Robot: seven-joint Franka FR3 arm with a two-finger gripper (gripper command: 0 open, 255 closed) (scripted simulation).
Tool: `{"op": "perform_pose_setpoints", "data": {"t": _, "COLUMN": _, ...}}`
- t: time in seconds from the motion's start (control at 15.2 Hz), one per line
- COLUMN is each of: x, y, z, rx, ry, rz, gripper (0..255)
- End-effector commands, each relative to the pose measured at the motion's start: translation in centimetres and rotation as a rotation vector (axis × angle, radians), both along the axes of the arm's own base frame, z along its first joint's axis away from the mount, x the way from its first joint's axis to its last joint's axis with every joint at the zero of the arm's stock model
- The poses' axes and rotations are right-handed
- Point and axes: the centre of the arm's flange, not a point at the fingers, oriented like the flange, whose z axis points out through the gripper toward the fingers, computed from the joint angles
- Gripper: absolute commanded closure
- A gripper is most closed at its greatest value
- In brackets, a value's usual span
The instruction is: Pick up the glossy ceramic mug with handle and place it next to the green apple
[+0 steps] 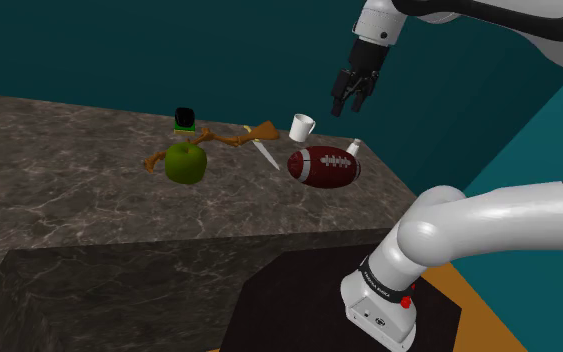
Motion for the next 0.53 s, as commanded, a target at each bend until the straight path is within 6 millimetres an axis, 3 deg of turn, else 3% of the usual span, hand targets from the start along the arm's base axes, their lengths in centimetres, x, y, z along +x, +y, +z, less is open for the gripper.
{"op": "perform_pose_setpoints", "data": {"t": 0.0, "x": 0.0, "y": 0.0, "z": 0.0, "rx": 0.0, "ry": 0.0, "rz": 0.0, "gripper": 0}}
{"op": "perform_pose_setpoints", "data": {"t": 0.46, "x": 5.9, "y": -5.5, "z": -4.2, "rx": -0.006, "ry": -0.006, "rz": -0.002, "gripper": 0}}
